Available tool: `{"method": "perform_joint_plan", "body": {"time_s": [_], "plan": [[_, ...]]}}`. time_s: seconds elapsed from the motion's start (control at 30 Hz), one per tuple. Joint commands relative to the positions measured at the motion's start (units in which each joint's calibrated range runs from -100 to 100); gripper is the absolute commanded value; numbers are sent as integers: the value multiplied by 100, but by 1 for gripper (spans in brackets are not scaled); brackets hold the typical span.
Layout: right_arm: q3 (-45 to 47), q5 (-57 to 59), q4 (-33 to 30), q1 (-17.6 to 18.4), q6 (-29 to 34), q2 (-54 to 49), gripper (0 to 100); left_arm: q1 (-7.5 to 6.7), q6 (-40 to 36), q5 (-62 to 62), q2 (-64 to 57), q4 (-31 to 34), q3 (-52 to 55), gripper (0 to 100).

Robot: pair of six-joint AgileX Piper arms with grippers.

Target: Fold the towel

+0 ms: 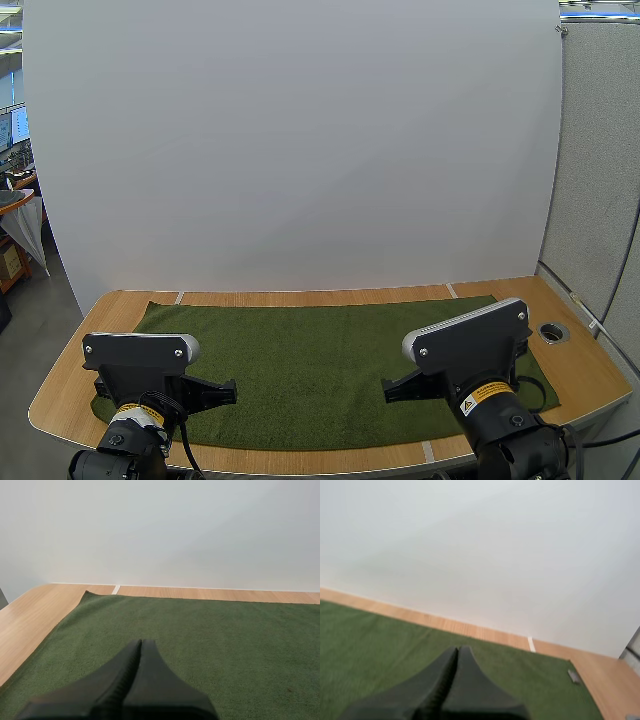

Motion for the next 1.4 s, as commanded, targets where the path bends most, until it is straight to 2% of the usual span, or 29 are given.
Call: {"method": "perform_joint_plan", "body": {"time_s": [0.0, 0.17, 0.33, 0.47, 0.6, 0.8, 1.17, 1.27, 1.37], "plan": [[-484, -251, 144, 12, -24, -40, 0, -15, -10, -177, -21, 9, 0, 0], [-1298, 468, 431, 12, -24, -40, 0, -15, -10, -177, -21, 9, 0, 0], [-2100, 1559, 431, 12, 10, -40, 0, -15, -10, -177, -21, 9, 0, 0], [-2640, 2335, 431, -21, 578, -40, 0, -15, -10, -177, -21, 9, 0, 0], [-3044, 2500, 307, -152, 866, -40, 0, -15, -10, -177, -21, 9, 0, 0], [-3412, 2619, -670, -297, 1753, 364, 0, -15, -10, -177, -21, 9, 0, 0], [-3918, 3357, -3353, -297, 3874, 1797, 0, -15, -10, -177, -21, 9, 0, 0], [-4068, 3435, -3767, -297, 4187, 2200, 0, -15, -10, -177, -21, 9, 0, 0], [-4277, 3704, -3769, -297, 4190, 2521, 0, -15, -10, -177, -21, 9, 0, 0]]}}
